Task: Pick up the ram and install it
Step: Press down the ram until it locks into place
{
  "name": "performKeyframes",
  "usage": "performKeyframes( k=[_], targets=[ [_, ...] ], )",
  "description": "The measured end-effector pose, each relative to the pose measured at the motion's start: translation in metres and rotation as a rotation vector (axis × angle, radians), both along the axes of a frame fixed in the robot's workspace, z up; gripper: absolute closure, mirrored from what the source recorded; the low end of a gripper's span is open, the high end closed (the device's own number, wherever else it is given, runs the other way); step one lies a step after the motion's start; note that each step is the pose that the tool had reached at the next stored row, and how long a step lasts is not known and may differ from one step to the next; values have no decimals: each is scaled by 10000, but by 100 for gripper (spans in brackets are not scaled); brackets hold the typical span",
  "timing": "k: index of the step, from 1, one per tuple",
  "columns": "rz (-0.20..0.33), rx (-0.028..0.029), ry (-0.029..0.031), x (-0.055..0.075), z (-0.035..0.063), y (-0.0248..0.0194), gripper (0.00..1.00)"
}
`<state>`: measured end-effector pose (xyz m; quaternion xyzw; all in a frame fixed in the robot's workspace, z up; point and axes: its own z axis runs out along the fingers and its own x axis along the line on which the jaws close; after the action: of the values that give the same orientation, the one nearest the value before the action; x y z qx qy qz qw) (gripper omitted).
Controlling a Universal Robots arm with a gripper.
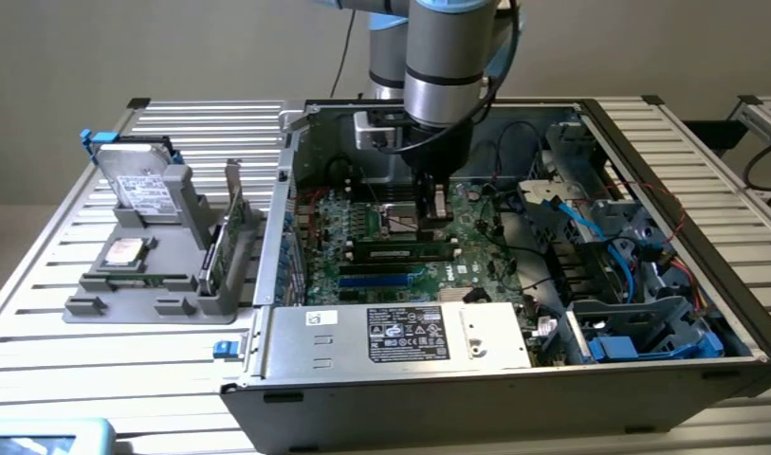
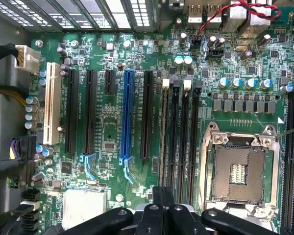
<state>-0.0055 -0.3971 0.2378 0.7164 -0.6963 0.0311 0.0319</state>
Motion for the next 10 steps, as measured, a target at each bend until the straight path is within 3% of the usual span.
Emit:
performKeyframes(
  k=[2, 6, 10],
  targets=[
    [-12, 32, 4, 0, 0, -10, 89],
    [-63, 193, 11, 0, -2, -23, 89],
    [-133, 203, 30, 8, -2, -31, 89]
  ],
)
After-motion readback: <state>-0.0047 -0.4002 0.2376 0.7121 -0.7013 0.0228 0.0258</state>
